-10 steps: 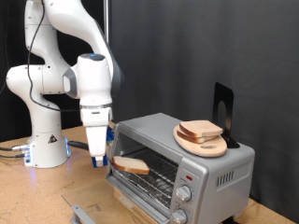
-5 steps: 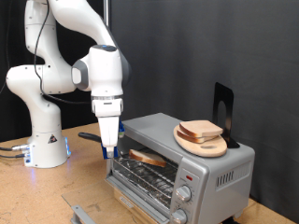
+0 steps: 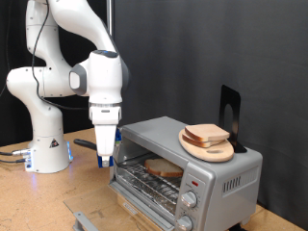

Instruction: Make a piece of toast with the oven

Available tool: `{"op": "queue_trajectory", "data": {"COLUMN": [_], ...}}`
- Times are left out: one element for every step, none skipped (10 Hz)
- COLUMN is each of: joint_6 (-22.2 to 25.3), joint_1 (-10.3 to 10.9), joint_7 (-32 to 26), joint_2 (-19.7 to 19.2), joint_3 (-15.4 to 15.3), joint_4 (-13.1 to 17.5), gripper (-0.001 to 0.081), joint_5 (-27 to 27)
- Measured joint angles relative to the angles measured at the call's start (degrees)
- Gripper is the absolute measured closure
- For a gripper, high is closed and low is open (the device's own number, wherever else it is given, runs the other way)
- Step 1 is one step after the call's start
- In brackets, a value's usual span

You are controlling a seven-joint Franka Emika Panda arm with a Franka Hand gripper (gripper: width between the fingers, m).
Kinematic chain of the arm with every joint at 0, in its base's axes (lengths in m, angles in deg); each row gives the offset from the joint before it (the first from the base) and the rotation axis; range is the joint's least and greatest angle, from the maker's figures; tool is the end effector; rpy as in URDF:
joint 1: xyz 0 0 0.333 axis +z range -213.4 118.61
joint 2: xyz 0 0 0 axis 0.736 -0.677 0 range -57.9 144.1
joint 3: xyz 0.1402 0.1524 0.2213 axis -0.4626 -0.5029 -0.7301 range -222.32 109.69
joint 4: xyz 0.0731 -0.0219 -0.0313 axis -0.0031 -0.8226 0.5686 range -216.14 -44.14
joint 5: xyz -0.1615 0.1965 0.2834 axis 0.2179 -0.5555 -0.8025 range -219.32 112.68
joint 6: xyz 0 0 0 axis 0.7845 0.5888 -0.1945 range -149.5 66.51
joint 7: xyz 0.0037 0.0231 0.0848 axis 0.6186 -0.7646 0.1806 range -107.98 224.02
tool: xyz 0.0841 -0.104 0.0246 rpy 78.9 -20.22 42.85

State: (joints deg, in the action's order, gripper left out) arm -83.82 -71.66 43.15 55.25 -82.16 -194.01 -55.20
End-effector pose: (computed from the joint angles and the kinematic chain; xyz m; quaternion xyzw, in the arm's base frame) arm 0.4160 0.0021 0.2744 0.9896 0.1274 0.0517 0.0433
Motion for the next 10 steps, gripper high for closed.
{"op": "queue_trajectory", "data": {"joint_6": [-0.1,-0.1,0.7,2.3,4.2,5.8,7.4,7.1,7.4,8.2], "joint_1": [0.1,0.4,0.4,0.3,-0.1,-0.4,-0.5,-0.5,-0.5,-0.6], "joint_7": [-2.4,-7.0,-10.7,-13.0,-14.3,-15.5,-16.6,-16.5,-16.5,-16.7], "joint_2": [0.0,0.0,0.1,0.1,0.2,0.2,0.2,0.1,0.1,0.1], "joint_3": [1.2,2.9,4.8,6.4,7.8,9.1,10.1,9.9,10.0,10.4], "joint_4": [0.0,0.0,0.3,1.0,1.8,2.6,3.3,3.1,3.1,3.1], "gripper": [0.0447,0.0447,0.0447,0.0447,0.0447,0.0447,0.0447,0.0447,0.0447,0.0447], "joint_5": [-2.6,-7.4,-11.3,-13.4,-14.0,-14.4,-14.9,-14.8,-14.8,-14.8]}}
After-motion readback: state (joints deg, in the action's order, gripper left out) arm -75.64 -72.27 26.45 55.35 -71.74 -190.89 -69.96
